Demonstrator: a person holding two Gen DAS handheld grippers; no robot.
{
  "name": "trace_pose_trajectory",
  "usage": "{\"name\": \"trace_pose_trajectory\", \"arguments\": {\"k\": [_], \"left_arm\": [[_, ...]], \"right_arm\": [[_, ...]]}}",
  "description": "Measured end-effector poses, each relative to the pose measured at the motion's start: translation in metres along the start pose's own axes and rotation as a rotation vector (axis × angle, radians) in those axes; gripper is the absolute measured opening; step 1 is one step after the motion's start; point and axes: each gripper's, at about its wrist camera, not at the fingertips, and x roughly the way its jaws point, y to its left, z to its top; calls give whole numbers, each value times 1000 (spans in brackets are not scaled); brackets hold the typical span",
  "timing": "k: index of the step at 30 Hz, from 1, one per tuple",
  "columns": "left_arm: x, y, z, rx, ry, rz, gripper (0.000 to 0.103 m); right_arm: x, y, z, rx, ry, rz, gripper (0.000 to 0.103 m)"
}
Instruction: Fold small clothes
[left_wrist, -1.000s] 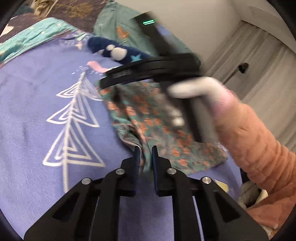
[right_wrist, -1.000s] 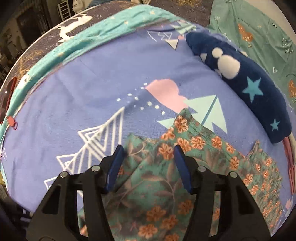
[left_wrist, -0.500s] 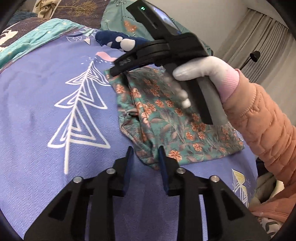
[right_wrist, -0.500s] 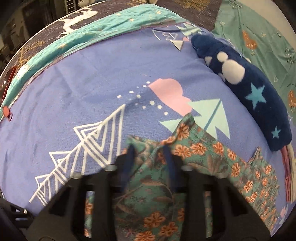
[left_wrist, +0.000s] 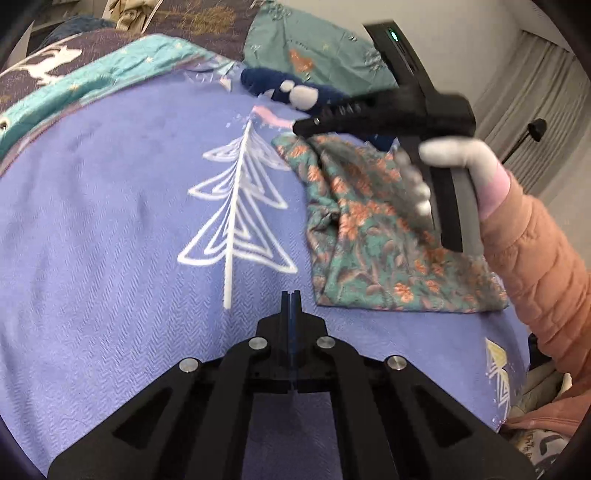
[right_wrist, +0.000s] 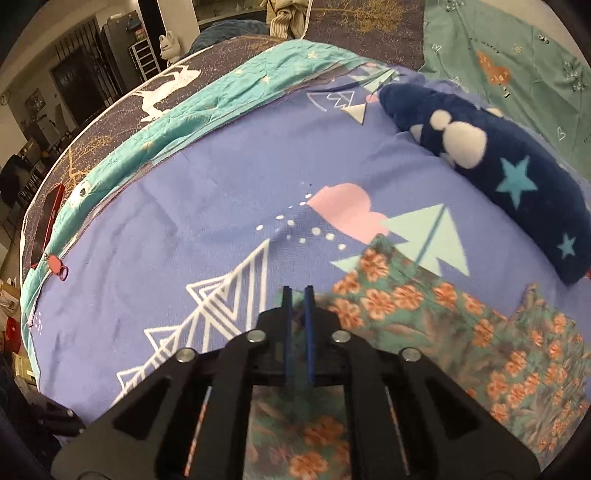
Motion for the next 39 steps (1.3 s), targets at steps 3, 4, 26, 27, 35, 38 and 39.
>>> {"name": "trace_pose_trajectory", "arguments": {"k": [3,4,26,27,35,38,39], "left_arm": [[-1,-7,7,17,-18,-36,17],[3,-10,11,22,-20,-40,26],[31,-26,8,50,34,18,32],[31,-26,8,52,33,18,33],[34,-38,6,112,40,-3,59],[34,-42,6,130,41,14,60],[33,-41,5,127,38,14,60]], "right_arm": [[-27,-4,-9,3,-46,0,20],[-35,-5,-14,-2,-59,-2,22],[-58,-4,-84,-7,-73,-62,59],[-65,-3,-90,-9,-89,-90,63],[-113,11,-147,-43,-165,-327,78],[-121,18,-162,-38,-151,-296,78],[-122,22,-165,-47,-151,-289,78]]}}
